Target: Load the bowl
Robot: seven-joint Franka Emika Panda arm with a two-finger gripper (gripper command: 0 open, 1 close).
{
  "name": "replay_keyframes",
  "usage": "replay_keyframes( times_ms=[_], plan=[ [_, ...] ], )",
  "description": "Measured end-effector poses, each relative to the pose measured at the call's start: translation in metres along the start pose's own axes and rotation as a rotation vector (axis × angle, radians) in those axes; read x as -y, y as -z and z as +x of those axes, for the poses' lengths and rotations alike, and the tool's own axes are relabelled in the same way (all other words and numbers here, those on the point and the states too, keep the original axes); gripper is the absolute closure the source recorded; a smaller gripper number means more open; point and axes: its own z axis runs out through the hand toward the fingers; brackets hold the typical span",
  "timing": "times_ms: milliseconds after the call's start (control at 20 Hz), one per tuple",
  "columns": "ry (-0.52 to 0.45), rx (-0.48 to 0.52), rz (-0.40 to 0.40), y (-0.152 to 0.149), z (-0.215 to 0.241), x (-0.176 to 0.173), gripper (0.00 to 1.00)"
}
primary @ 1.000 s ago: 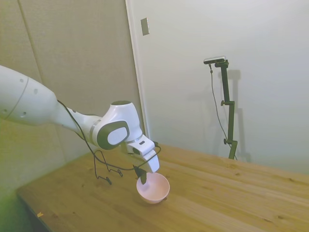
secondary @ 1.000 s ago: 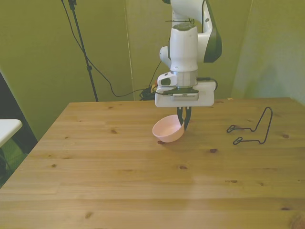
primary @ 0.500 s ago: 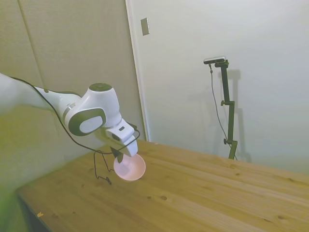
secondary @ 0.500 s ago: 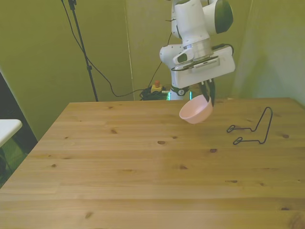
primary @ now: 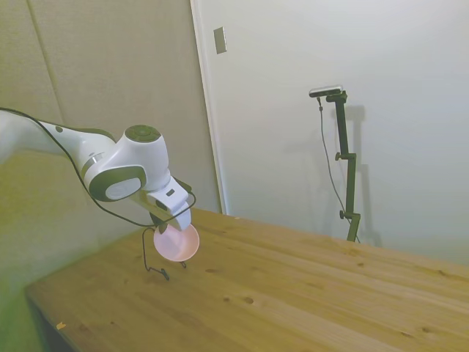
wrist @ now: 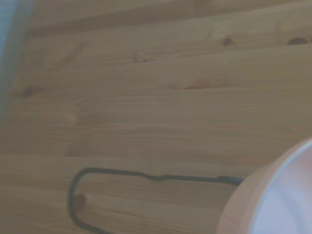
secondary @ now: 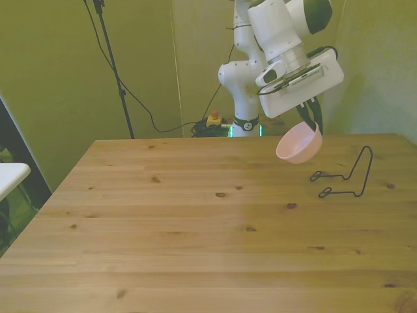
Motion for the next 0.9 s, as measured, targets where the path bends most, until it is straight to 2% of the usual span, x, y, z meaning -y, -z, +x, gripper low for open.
replay_keyframes(
  times_ms=[300,450,650,900],
  plan=[
    [0.001,0.059,0.089,-0.013,-0.018,0.02,1.0],
    [0.036,0.054,0.096,-0.031,-0.027,0.039,1.0],
    [0.032,0.057,0.112,-0.031,-0.021,0.037,1.0],
    [0.044,0.137,0.172,-0.045,-0.005,0.026,1.0]
  ],
)
